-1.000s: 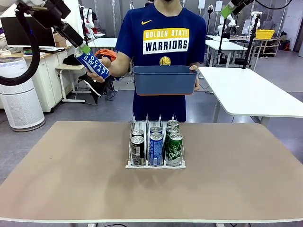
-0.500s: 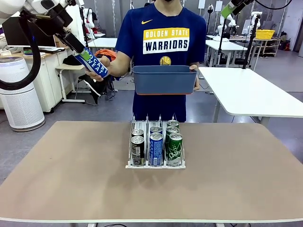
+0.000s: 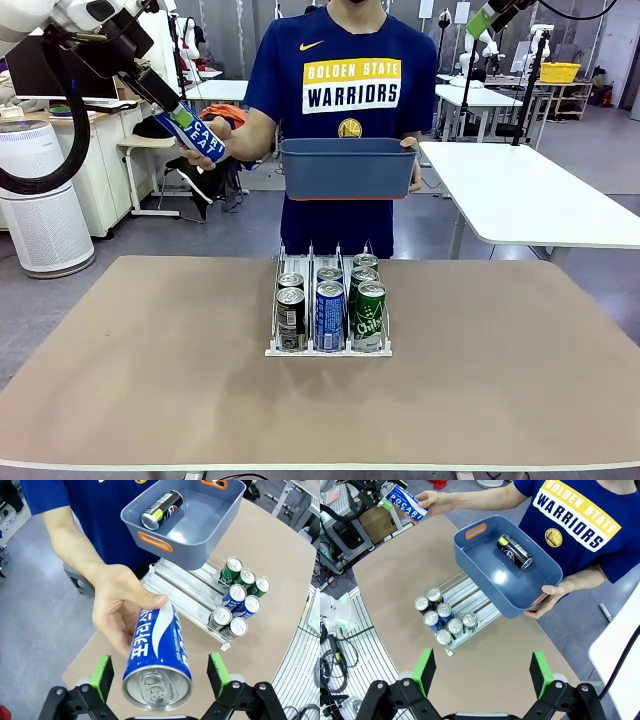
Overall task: Fill the beverage cans into the dispenser.
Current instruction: Pick up the Ionic drink handed by the human.
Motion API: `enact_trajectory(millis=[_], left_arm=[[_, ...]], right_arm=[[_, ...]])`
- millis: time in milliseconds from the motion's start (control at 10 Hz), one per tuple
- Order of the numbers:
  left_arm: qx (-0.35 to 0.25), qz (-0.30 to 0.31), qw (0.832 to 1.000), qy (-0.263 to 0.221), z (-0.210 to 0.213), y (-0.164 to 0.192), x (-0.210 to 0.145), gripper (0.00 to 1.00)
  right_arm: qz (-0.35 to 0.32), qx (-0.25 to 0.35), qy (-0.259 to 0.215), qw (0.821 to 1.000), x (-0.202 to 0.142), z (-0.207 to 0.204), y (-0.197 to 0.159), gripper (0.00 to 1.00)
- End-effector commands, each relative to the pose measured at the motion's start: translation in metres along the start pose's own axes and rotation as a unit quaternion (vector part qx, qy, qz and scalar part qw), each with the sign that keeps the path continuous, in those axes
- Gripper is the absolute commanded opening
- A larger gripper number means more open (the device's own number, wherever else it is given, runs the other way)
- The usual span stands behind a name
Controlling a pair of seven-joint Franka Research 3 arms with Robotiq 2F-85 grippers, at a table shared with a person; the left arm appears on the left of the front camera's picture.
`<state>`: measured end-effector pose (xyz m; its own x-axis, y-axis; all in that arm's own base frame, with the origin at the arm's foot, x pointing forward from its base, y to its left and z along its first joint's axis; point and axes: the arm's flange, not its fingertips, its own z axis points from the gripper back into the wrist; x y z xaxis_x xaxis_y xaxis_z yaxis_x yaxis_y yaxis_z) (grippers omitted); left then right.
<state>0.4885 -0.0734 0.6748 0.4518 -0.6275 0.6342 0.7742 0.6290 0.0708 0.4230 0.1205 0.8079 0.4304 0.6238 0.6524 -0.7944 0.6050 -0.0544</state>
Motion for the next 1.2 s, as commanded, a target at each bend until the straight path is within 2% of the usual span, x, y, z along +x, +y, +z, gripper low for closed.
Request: enact_trajectory(millis=[0, 700, 1100], left_arm=[[-0.004, 0.008, 1.0, -0.006, -0.004, 0.004, 0.001, 1.0], [-0.009, 0.012, 1.0, -0.018, -0.014, 0.008, 0.003, 1.0], [-0.006, 0.011, 1.0, -0.004, -0.013, 0.006, 0.0, 1.0]], right_arm=[[0.0, 0.001, -0.001, 1.0, 0.0, 0.0, 0.0, 1.0], [0.0, 0.001, -0.001, 1.0, 0.0, 0.0, 0.0, 1.0], [0.0, 0.001, -0.001, 1.0, 0.0, 0.0, 0.0, 1.0]])
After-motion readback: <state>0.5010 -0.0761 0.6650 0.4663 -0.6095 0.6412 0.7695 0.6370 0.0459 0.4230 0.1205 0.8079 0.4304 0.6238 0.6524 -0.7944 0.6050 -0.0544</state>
